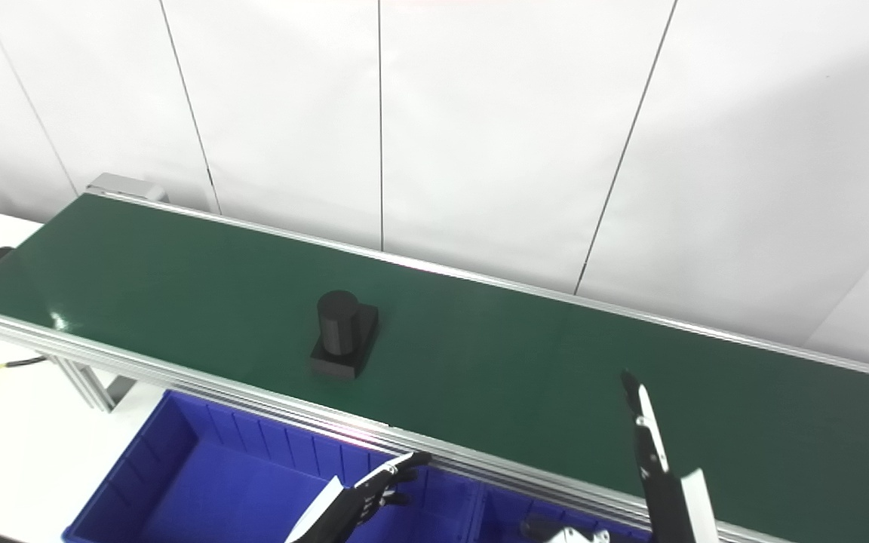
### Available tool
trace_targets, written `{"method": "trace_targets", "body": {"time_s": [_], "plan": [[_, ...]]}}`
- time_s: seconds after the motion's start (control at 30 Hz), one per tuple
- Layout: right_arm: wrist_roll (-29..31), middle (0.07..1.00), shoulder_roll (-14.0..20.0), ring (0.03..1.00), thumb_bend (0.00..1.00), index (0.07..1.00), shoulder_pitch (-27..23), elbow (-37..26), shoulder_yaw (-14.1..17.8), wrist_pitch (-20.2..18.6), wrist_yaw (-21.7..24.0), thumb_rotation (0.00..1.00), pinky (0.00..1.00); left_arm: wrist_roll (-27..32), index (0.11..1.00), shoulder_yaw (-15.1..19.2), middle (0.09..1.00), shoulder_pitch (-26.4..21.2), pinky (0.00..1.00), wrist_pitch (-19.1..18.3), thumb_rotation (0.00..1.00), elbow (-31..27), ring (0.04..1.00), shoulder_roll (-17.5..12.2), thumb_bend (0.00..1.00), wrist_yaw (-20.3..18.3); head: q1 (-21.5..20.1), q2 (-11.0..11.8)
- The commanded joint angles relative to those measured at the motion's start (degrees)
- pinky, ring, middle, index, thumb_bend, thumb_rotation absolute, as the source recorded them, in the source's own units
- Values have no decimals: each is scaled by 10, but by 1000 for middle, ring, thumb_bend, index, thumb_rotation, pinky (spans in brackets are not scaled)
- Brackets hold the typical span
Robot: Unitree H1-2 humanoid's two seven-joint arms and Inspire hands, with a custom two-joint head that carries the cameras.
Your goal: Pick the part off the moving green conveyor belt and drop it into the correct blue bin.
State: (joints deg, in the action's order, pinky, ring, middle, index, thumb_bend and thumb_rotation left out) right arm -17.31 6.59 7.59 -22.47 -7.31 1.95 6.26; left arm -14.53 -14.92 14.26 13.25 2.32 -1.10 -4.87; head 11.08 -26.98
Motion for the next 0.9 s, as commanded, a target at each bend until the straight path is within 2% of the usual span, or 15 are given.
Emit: {"method": "trace_targets", "body": {"time_s": [0.0,0.27,0.37,0.63,0.87], "plan": [[-6,992,-4,1000,957,1000,-24,-22,-1,-13,0,465,1000,-4,890,-4,941,-8,817,26,392,-8,908,3,945,9,-1,1],[-18,965,-8,995,955,1000,-93,-22,-13,-58,24,412,995,-5,890,-5,940,-9,829,28,401,-5,913,-1,951,8,-13,-2],[-24,974,-9,972,954,1000,-116,-14,-17,-72,29,441,942,-8,889,-5,937,-11,831,29,407,-4,914,-2,952,8,-14,-3],[-31,974,-12,976,968,1000,-168,26,-15,-75,23,491,960,-5,894,-6,937,-10,844,36,422,-5,915,-1,944,7,-31,-13],[-27,971,-21,952,956,995,-197,54,-13,-97,21,461,940,-11,894,-6,935,-11,861,41,440,-2,918,1,945,9,-47,-16]]}}
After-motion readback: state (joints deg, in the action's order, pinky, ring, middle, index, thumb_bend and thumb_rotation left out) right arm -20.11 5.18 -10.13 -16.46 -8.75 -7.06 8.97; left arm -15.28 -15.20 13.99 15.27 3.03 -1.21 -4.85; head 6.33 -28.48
